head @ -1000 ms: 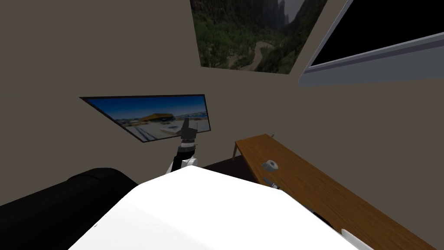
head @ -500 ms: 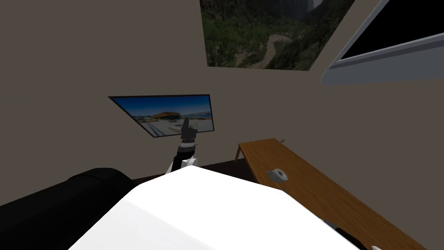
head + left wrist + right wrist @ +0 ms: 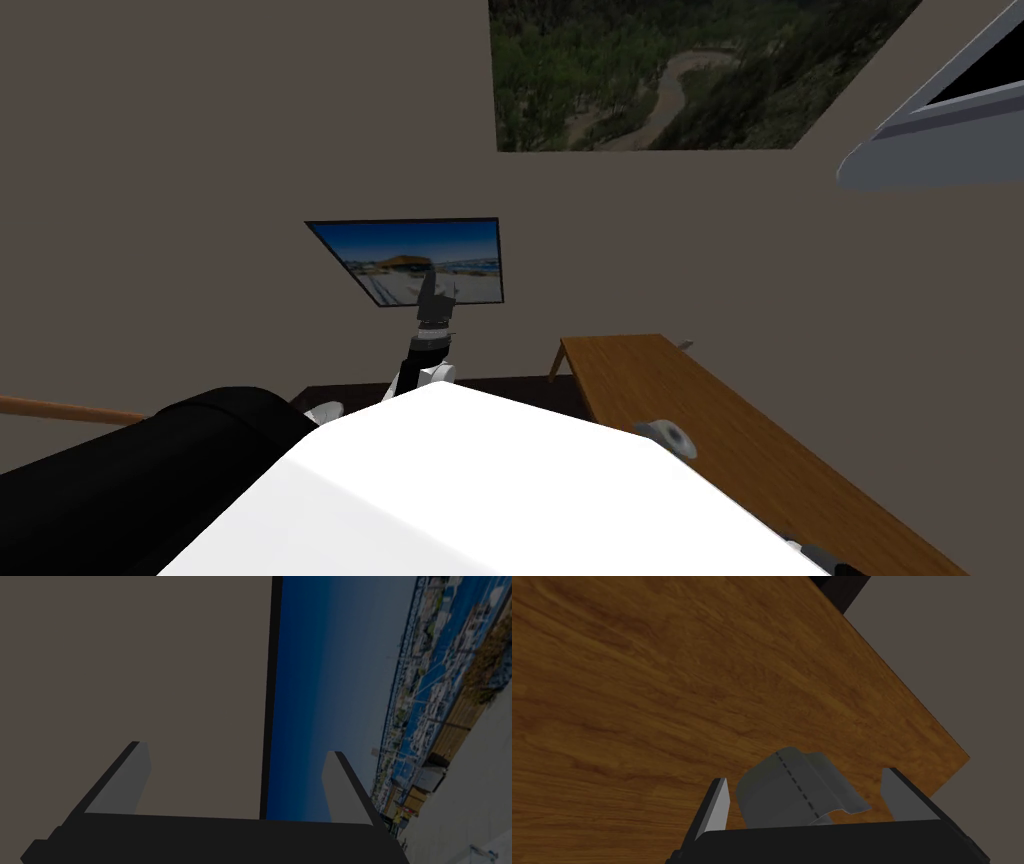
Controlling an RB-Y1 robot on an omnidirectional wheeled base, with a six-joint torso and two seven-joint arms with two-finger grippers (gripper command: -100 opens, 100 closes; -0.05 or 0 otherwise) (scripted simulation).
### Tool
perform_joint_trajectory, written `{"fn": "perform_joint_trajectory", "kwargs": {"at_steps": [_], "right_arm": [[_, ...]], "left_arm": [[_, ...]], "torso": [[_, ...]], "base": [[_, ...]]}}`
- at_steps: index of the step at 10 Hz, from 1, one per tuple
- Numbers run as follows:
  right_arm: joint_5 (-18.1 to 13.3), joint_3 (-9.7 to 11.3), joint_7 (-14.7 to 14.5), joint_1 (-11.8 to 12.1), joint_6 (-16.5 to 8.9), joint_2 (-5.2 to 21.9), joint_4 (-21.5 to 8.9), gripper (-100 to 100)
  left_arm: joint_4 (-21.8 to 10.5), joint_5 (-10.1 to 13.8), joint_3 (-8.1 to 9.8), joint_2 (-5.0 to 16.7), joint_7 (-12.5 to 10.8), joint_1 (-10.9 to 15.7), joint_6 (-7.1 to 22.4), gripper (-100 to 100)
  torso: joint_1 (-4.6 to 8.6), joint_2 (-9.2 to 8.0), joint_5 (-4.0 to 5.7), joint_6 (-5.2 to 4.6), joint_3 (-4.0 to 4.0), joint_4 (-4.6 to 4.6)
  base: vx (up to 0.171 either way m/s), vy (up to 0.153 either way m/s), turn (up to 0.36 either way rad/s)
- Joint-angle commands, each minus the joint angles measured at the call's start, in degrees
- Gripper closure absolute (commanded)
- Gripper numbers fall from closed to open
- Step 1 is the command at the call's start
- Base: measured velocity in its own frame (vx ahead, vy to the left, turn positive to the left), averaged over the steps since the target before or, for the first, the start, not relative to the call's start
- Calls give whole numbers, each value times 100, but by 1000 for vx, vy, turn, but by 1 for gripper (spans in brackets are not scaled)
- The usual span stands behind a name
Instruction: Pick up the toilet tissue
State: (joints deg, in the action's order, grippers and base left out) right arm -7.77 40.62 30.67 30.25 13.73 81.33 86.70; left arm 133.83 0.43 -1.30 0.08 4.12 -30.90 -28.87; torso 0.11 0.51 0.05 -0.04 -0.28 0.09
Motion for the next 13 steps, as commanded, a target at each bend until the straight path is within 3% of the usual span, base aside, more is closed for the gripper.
{"fn": "perform_joint_trajectory", "kwargs": {"at_steps": [1, 3, 5, 7, 8, 10, 13], "right_arm": [[-7, -8, 83, 123, -62, 172, 39, -100], [-179, 372, 431, 48, -160, 493, -287, -100], [-179, 372, 431, 48, -160, 493, -287, -100], [-350, 727, 741, -26, -250, 669, -565, -100], [-350, 727, 741, -26, -250, 669, -565, -100], [-511, 1052, 1010, -98, -324, 697, -779, -100], [-713, 1485, 1327, -158, -398, 525, -973, -100]], "left_arm": [[0, 0, 0, 0, 0, 0, 0, 0], [0, 0, 0, 0, 0, 0, 0, 0], [0, 0, 1, 0, 0, -2, 0, 0], [0, 0, 0, 0, 0, 0, 0, 0], [0, 0, 0, 0, 0, 0, 0, 0], [0, 0, 0, 0, 0, -1, 0, 0], [0, 0, 1, 0, 0, -1, 0, 0]], "torso": [[0, 0, 0, 0, 0, 0], [-6, -1, -3, 2, 0, 0], [-3, 2, 0, -10, -2, 1], [-13, -5, -4, 0, 3, -1], [-17, 6, -5, -1, -4, 1], [-9, 9, -2, -2, -5, 2], [-6, 12, 0, -5, -8, 3]], "base": [[55, -12, 153], [71, -10, 409], [54, -15, 8], [66, 10, 349], [78, -5, 132], [96, -6, 298], [89, -23, 289]]}}
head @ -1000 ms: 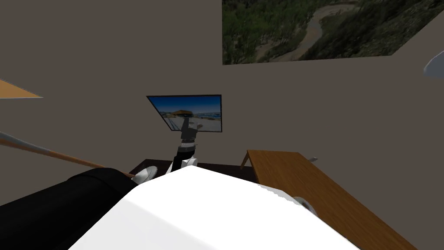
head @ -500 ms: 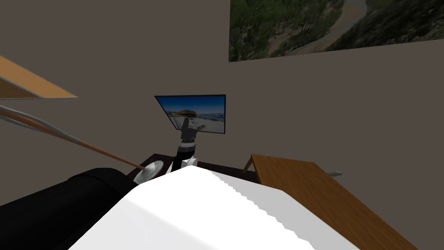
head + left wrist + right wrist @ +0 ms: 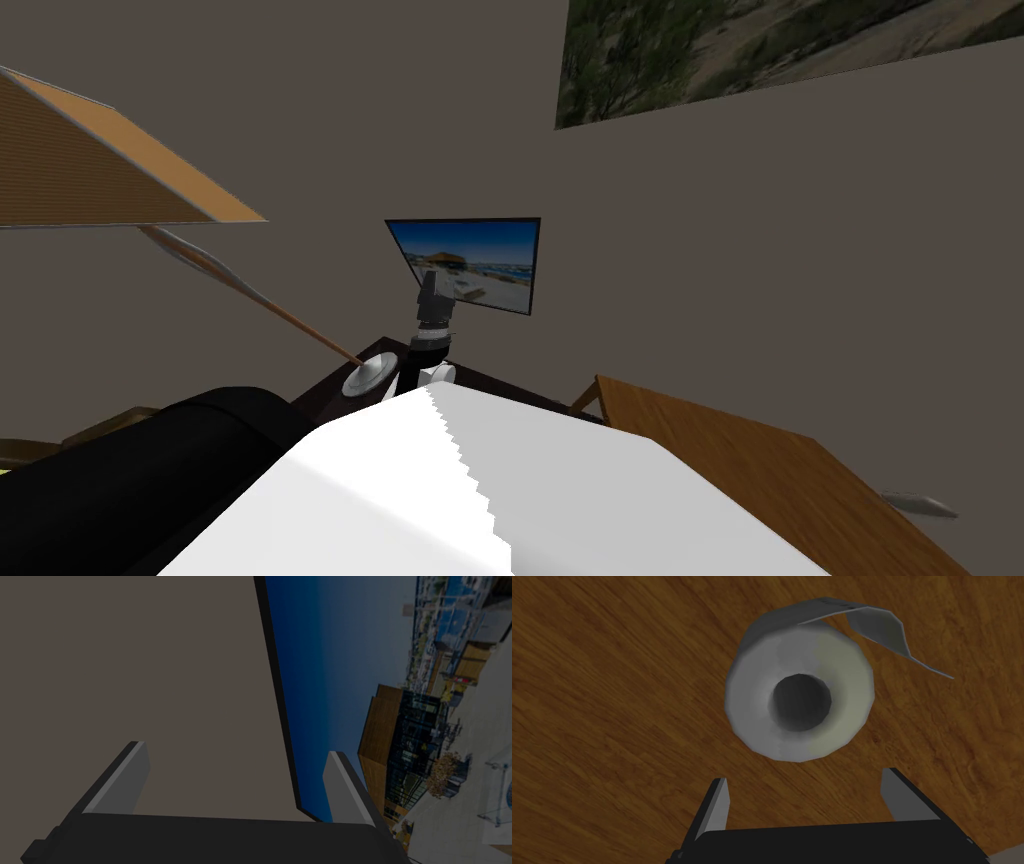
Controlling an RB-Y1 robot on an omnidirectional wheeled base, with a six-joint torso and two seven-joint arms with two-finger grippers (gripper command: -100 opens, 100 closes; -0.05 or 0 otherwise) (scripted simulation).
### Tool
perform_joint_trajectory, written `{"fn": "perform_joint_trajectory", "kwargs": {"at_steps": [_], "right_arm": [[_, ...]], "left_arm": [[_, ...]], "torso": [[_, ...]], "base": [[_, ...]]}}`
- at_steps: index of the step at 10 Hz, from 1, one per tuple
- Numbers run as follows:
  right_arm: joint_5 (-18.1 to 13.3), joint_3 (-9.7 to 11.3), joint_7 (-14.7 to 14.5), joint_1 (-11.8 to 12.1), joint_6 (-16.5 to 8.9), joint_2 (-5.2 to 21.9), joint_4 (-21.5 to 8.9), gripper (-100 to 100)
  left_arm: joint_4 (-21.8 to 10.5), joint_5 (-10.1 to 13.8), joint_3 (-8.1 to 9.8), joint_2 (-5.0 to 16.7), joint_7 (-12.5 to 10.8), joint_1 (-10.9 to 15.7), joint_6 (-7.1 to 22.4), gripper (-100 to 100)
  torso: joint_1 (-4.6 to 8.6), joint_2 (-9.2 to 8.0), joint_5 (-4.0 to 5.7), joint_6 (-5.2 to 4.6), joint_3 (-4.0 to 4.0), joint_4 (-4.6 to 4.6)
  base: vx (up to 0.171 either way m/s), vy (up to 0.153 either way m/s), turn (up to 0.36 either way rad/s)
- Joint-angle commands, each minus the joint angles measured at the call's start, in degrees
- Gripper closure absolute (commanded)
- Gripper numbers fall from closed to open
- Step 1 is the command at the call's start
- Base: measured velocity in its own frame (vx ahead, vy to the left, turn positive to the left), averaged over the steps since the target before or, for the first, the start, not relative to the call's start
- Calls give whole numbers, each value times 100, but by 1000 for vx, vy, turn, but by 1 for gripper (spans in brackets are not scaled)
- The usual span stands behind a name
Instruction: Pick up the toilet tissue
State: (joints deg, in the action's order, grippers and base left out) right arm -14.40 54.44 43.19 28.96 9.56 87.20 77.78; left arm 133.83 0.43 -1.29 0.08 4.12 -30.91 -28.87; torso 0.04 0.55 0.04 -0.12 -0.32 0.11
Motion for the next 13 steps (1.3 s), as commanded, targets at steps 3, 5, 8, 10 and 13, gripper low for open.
{"fn": "perform_joint_trajectory", "kwargs": {"at_steps": [3, 5, 8, 10, 13], "right_arm": [[-144, 364, 227, -108, -6, -197, -105, -100], [-168, 359, 142, -114, -18, -385, -252, -100], [-203, 313, -74, -127, -8, -745, -563, -100], [-194, 322, -31, -122, -11, -668, -495, 100], [-194, 322, -29, -123, -11, -667, -494, 100]], "left_arm": [[0, 0, 0, 0, 0, 0, 0, 0], [0, 0, 0, 0, 0, 0, 0, 0], [0, 0, 0, 0, 0, 0, 0, 0], [0, 0, 0, 0, 0, 0, 0, 0], [0, 0, 0, 0, 0, 0, 0, 0]], "torso": [[4, -19, 1, -2, 11, -4], [-10, -30, -3, -6, 18, -7], [-4, -18, -1, -6, 11, -4], [-9, -25, -3, -5, 15, -6], [-15, -32, -5, -6, 19, -8]], "base": [[24, -34, 138], [12, -9, -16], [43, -26, -34], [7, -6, -2], [0, 0, 0]]}}
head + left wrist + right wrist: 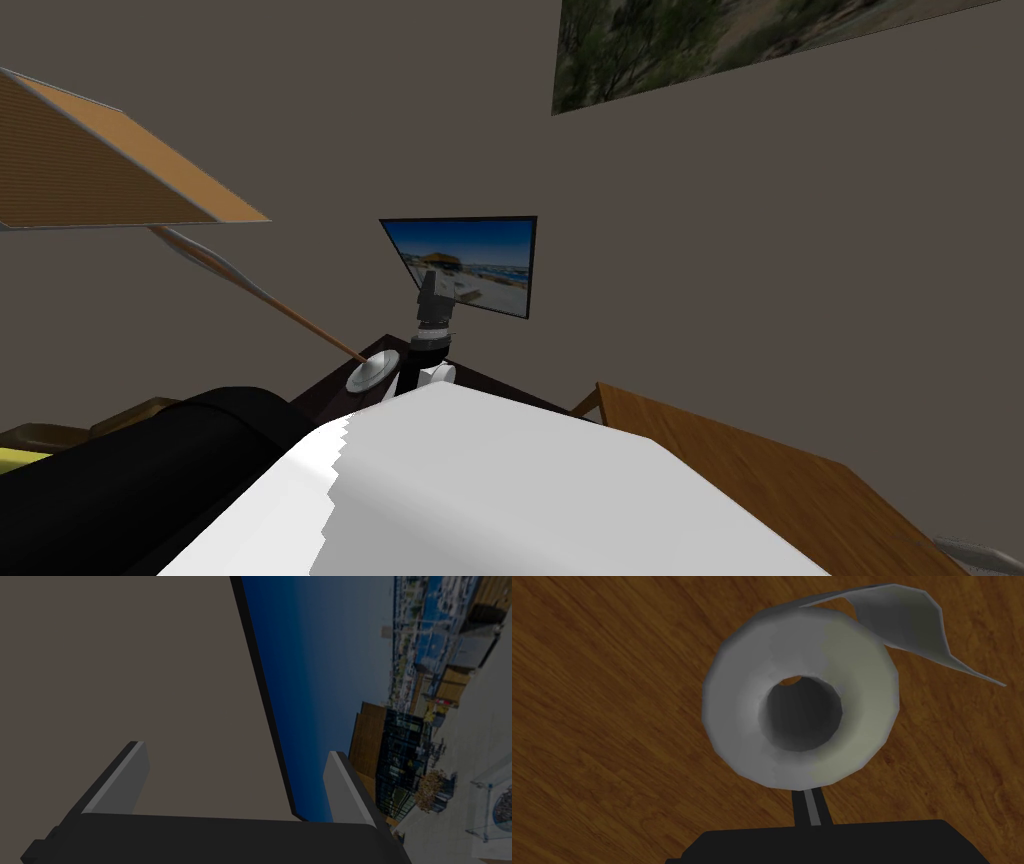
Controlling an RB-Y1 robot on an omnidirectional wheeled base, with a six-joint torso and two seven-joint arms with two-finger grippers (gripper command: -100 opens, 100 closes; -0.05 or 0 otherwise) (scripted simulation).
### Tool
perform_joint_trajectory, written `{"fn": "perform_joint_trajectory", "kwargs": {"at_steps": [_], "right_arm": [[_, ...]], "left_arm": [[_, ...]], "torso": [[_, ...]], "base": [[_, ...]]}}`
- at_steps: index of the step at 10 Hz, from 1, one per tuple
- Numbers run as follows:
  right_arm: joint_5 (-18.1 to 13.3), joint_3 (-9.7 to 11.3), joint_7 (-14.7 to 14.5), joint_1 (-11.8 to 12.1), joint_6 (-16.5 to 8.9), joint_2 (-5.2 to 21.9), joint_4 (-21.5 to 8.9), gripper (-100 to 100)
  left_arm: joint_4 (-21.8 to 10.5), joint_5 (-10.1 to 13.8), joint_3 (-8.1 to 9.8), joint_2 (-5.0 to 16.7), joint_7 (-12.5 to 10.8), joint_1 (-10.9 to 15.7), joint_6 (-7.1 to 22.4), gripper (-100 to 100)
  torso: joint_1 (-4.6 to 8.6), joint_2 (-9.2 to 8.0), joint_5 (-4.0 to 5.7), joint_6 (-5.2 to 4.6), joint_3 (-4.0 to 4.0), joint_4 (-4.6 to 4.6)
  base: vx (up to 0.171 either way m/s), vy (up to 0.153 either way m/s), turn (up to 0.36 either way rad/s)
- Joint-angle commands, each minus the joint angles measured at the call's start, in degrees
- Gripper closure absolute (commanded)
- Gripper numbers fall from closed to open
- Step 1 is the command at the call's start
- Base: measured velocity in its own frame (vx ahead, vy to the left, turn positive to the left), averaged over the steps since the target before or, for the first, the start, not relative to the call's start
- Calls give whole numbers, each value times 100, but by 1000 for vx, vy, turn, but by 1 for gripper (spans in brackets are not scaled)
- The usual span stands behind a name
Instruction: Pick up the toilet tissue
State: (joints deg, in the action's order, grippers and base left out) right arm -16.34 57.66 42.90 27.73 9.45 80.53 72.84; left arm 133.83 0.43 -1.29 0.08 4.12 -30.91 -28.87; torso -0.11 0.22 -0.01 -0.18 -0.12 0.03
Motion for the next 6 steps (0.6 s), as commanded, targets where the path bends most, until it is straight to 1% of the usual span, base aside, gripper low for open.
{"fn": "perform_joint_trajectory", "kwargs": {"at_steps": [1, 2, 3, 6], "right_arm": [[0, 0, 0, 0, 0, 0, 0, 100], [0, 0, 0, 0, 0, 0, 0, 0], [-126, -32, -159, -34, -16, 81, -8, -100], [-428, -84, -523, -103, -40, 237, 16, -100]], "left_arm": [[0, 0, 0, 0, 0, 0, 0, 0], [0, 0, 0, 0, 0, 0, 0, 0], [0, 0, 0, 0, 0, 0, 0, 0], [0, 0, -1, -1, 0, 0, 0, 0]], "torso": [[0, 0, 0, 0, 0, 0], [0, 0, 0, 0, 0, 0], [0, 0, 0, 0, 0, 0], [-34, -3, -8, 0, 2, -1]], "base": [[0, 0, 0], [0, 0, 0], [-2, 51, -49], [-11, 83, -47]]}}
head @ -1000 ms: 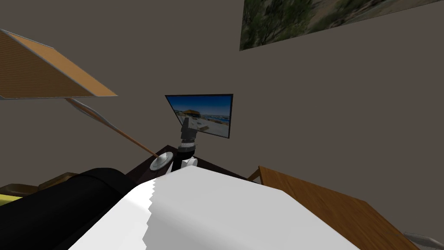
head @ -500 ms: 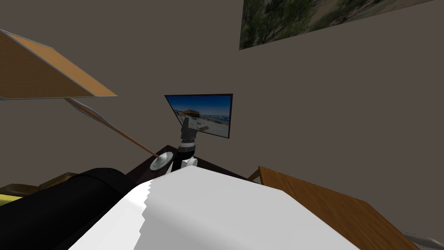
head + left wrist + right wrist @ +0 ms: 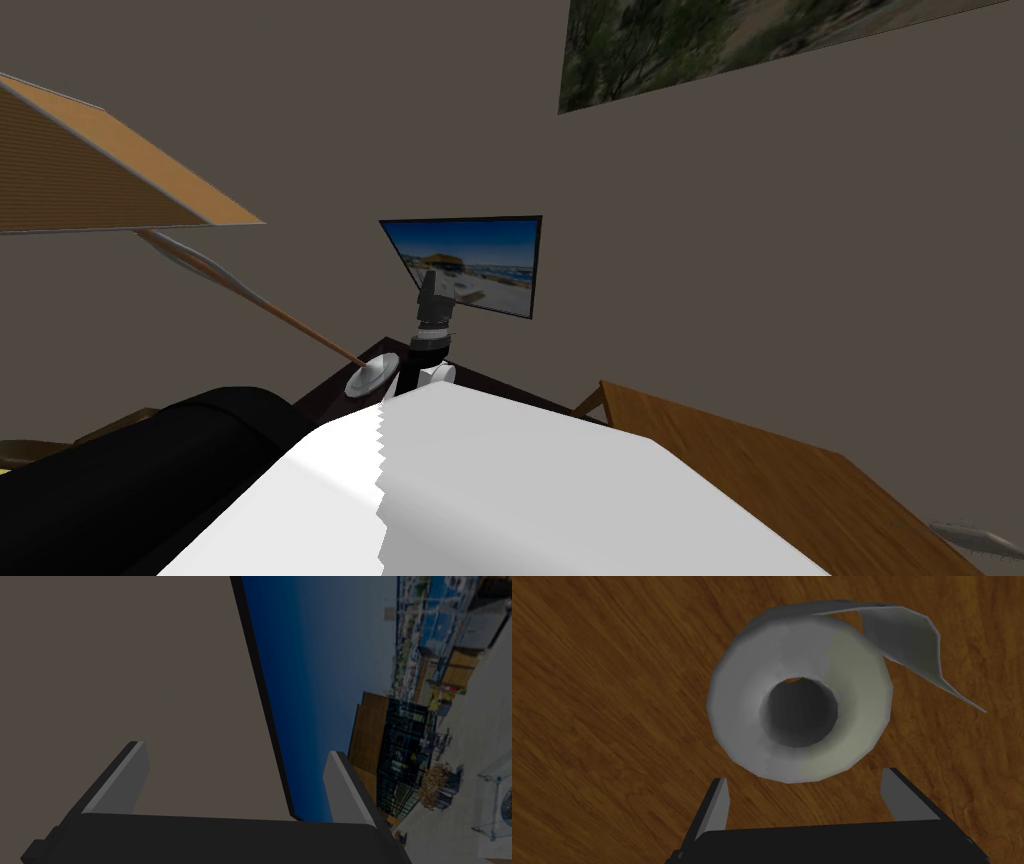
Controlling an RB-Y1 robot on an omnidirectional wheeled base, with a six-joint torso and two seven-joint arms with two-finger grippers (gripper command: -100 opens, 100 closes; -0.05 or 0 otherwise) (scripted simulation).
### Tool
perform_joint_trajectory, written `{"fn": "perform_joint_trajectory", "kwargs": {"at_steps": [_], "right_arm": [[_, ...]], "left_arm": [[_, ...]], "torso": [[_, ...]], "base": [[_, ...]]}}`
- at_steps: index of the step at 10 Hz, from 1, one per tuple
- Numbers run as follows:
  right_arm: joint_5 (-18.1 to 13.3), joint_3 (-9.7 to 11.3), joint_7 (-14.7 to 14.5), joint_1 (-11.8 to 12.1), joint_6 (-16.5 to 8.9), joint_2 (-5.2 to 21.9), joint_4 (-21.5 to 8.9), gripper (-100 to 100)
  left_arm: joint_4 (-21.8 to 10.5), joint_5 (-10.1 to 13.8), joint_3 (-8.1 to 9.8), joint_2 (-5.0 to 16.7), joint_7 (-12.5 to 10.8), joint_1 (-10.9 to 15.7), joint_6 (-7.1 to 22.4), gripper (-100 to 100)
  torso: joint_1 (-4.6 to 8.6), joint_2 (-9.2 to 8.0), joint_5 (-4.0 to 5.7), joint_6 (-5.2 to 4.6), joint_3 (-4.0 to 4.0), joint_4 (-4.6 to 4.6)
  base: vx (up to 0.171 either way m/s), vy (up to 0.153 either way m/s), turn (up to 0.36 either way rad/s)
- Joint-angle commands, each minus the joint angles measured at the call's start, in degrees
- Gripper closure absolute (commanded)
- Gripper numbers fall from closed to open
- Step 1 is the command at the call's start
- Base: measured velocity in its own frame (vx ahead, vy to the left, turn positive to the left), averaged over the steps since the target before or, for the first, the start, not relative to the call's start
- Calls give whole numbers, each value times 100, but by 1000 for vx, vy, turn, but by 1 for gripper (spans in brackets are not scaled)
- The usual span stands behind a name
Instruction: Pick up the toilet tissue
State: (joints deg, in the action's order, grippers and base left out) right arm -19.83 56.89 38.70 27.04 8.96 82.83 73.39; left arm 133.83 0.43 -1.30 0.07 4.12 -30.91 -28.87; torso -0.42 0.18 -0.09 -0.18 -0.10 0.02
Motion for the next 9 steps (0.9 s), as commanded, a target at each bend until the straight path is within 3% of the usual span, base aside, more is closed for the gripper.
{"fn": "perform_joint_trajectory", "kwargs": {"at_steps": [1, 6, 9], "right_arm": [[-213, -24, -261, -60, 0, 69, -19, -100], [-877, -93, -974, -184, -45, 356, 127, -100], [-1068, -111, -1244, -218, -60, 434, 178, -100]], "left_arm": [[0, 0, 0, 0, 0, 0, 0, 0], [0, 0, 0, 0, 0, 0, 0, 0], [0, 0, 0, 1, 0, 0, 0, 0]], "torso": [[0, 0, 0, 0, 0, 0], [21, 1, 6, 0, 0, 0], [23, 1, 6, 0, 0, 0]], "base": [[-24, 45, -33], [-17, 33, -21], [-11, 16, -8]]}}
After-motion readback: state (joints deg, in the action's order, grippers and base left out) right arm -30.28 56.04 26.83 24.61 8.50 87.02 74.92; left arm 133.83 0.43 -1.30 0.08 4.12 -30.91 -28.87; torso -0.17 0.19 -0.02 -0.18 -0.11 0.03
